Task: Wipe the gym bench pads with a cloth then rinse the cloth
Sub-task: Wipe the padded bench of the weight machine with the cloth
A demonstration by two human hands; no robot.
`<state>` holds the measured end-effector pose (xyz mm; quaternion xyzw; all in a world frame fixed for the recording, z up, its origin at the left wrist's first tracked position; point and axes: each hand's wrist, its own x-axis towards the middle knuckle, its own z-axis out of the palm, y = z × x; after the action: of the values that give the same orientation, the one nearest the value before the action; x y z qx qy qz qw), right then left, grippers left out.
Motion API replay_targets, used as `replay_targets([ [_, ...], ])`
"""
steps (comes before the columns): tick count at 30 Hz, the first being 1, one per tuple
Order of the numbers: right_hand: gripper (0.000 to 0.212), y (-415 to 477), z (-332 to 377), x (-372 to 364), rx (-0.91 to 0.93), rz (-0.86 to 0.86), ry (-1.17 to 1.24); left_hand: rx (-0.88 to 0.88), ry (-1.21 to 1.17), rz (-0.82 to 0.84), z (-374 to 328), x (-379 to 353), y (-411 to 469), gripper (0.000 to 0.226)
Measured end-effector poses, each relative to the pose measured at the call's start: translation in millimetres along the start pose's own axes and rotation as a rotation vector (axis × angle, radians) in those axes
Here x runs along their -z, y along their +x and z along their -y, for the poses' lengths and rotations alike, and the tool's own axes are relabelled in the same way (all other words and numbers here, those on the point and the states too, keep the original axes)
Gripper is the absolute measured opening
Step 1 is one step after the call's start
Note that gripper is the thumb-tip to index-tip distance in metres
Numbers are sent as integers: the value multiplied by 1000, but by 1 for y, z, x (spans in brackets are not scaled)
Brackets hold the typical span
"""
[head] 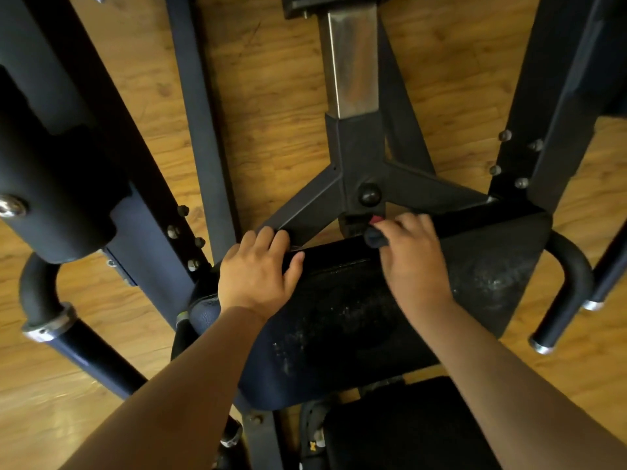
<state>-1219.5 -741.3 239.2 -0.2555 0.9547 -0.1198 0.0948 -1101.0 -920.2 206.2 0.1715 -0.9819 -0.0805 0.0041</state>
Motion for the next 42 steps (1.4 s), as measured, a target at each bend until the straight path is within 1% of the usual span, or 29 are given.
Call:
replay_targets([
  [2,35,2,3,1,-83,-20,19,-1,9,-5,1,0,0,38],
  [3,34,2,12,-2,-77,-18,34,-1,9,-4,1,0,0,38],
  [4,34,1,24,-5,-37,6,50,-2,8,-1,0,-1,0,38],
  [6,32,-6,43,-12,130,68,67,3,9,-3,0,-1,0,38],
  [7,32,-6,43,-12,202,102,68,6,8,-6,0,-2,0,38],
  [8,32,-3,35,-9,233,127,65,8,6,-9,0,-2,0,38],
  [10,33,5,4,-1,175,116,48,9,0,-19,0,-3,0,39],
  [12,31,10,-25,8,27,23,32,8,-2,-27,-1,-3,-1,39],
  [14,30,14,-28,10,-78,-12,17,9,10,-30,-1,-3,-1,40],
  [16,32,13,-9,5,-46,36,46,7,18,-22,-1,-3,-1,40],
  [18,33,9,7,1,82,92,99,8,23,-23,-2,-3,-1,40],
  [20,35,11,1,5,156,141,109,10,26,-23,-2,-3,-1,39],
  [21,37,15,-12,8,158,143,84,10,28,-23,-2,-4,-1,39],
  [22,37,19,-27,11,131,124,53,9,29,-27,-2,-4,0,39],
  [24,35,25,-56,18,7,51,6,4,29,-39,-2,-5,0,39],
  [26,33,28,-64,18,-114,-11,18,4,29,-49,-1,-5,-1,39],
  [27,32,28,-57,16,-134,-30,31,3,23,-49,-1,-6,-1,39],
  [28,32,26,-47,13,-115,-27,39,3,18,-44,-2,-6,-1,40],
  [29,32,22,-35,10,-56,-7,51,5,18,-39,-2,-5,-2,40],
  [31,33,15,-20,6,116,43,92,5,19,-52,-2,-4,-2,40],
  [33,34,18,-32,10,186,72,71,4,21,-54,-2,-5,-1,40],
  [35,34,27,-60,16,120,25,-19,9,27,-31,-3,-6,-1,39],
  [37,34,33,-87,22,-28,-42,-76,24,16,9,-4,-4,-1,37],
  [39,34,34,-95,21,-107,-60,-94,35,-46,7,-6,-1,-2,33],
  [40,33,34,-93,18,-115,-59,-90,11,-112,4,-10,2,-2,30],
  [42,32,35,-88,13,-127,-78,-69,-131,-263,24,-36,5,5,26],
])
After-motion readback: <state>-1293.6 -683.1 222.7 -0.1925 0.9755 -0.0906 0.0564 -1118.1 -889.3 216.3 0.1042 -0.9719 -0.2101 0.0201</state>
